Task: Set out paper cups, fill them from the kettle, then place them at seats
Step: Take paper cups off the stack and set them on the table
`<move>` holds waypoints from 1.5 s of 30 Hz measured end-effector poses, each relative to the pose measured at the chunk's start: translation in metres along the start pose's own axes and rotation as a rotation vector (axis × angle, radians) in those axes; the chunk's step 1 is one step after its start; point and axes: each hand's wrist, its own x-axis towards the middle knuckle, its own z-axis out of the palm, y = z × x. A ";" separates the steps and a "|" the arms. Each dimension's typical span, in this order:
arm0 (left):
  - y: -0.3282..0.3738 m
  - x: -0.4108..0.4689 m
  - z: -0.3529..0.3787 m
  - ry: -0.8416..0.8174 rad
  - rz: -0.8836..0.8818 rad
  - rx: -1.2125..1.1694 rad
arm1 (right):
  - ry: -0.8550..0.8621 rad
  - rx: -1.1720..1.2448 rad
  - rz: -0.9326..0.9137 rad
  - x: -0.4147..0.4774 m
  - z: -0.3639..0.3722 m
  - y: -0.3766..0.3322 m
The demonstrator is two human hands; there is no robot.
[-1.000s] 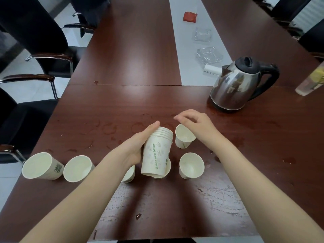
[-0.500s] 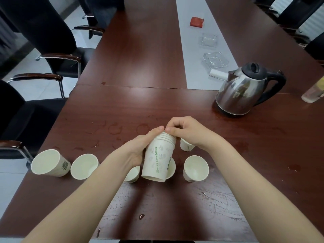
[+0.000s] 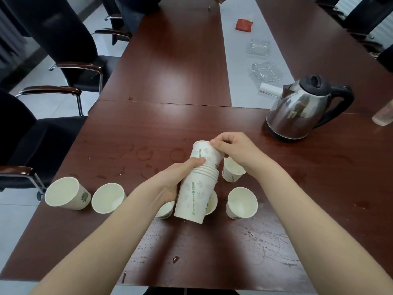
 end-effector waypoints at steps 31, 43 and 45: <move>0.009 -0.010 -0.070 0.158 0.007 -0.167 | 0.112 0.126 0.176 0.050 0.018 0.009; 0.012 -0.012 -0.086 0.141 0.031 -0.268 | 0.081 -0.294 0.084 0.047 0.049 0.053; 0.011 -0.011 -0.086 0.134 0.023 -0.265 | 0.063 -0.334 0.087 0.046 0.048 0.056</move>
